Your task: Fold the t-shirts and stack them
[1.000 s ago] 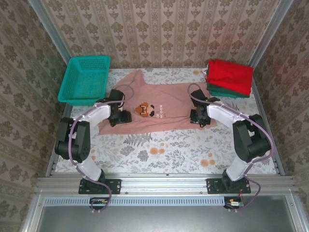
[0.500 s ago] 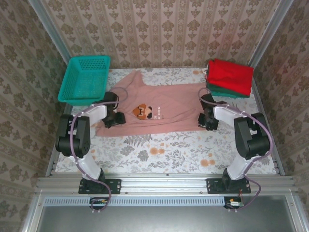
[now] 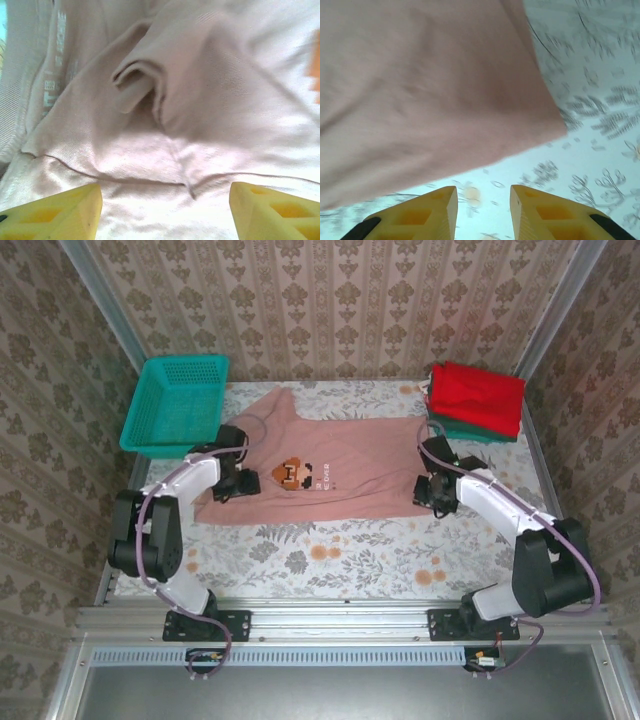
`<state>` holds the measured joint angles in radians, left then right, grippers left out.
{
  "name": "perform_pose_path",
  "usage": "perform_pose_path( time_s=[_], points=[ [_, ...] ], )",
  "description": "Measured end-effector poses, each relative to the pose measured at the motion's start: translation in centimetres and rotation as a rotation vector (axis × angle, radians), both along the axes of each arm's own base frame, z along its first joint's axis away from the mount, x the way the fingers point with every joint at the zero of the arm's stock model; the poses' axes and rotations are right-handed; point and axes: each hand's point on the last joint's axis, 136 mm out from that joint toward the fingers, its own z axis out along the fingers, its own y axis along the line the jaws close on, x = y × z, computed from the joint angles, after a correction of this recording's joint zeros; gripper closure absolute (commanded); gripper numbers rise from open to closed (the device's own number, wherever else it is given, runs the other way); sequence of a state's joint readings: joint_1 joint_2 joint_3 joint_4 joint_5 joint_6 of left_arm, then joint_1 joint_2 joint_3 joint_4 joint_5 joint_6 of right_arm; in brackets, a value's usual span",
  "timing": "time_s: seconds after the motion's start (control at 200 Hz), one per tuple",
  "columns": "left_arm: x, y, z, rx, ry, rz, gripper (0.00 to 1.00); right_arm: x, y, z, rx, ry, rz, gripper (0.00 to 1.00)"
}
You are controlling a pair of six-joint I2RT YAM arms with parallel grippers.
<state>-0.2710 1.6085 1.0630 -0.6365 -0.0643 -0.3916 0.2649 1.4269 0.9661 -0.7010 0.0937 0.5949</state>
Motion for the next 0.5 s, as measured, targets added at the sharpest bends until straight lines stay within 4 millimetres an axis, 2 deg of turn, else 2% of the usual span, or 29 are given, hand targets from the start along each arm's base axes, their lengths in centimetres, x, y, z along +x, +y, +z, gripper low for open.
perform_pose_path(
  time_s=[0.1,0.205,0.29,0.37,0.5],
  points=[
    [0.7,-1.2,2.2,-0.019,-0.066,-0.027,0.30,2.8,1.6,1.3,0.003,-0.043,0.049,0.63],
    [1.3,-2.4,2.5,-0.025,-0.072,-0.060,0.29,5.7,2.5,0.2,-0.033,-0.022,0.086,0.61],
    [1.9,-4.3,1.5,-0.032,-0.051,-0.119,0.29,7.8,2.0,-1.3,-0.083,0.012,0.095,0.60],
    [2.2,-6.0,0.0,-0.038,-0.022,-0.175,0.28,9.6,0.8,-2.5,-0.132,0.037,0.090,0.57],
    [1.9,-6.8,-2.6,-0.020,0.039,-0.211,0.28,11.3,-1.2,-4.3,-0.203,0.086,0.090,0.54]
  ],
)
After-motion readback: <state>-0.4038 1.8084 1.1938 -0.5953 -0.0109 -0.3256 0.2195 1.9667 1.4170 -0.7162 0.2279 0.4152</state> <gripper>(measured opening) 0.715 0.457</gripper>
